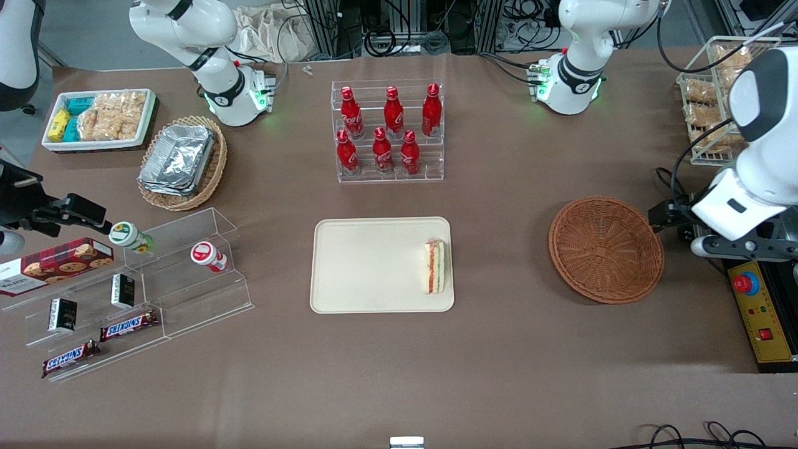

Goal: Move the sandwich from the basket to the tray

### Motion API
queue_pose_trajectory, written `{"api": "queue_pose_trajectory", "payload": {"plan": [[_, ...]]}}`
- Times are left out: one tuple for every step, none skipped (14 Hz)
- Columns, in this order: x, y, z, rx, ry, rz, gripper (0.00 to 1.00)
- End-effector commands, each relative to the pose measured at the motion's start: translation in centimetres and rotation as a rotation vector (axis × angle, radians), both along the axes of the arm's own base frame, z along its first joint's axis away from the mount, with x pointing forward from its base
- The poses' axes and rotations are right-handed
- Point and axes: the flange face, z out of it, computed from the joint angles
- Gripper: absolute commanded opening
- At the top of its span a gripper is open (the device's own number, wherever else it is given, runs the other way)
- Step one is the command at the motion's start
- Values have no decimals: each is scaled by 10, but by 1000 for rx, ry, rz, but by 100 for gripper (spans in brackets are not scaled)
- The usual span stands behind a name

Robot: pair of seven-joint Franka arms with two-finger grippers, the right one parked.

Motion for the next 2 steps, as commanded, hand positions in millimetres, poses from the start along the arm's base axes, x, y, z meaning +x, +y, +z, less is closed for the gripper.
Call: {"api": "queue_pose_trajectory", "payload": {"plan": [[-6, 18, 10, -32, 1, -46, 100], [-3, 19, 13, -33, 6, -47, 100]]}}
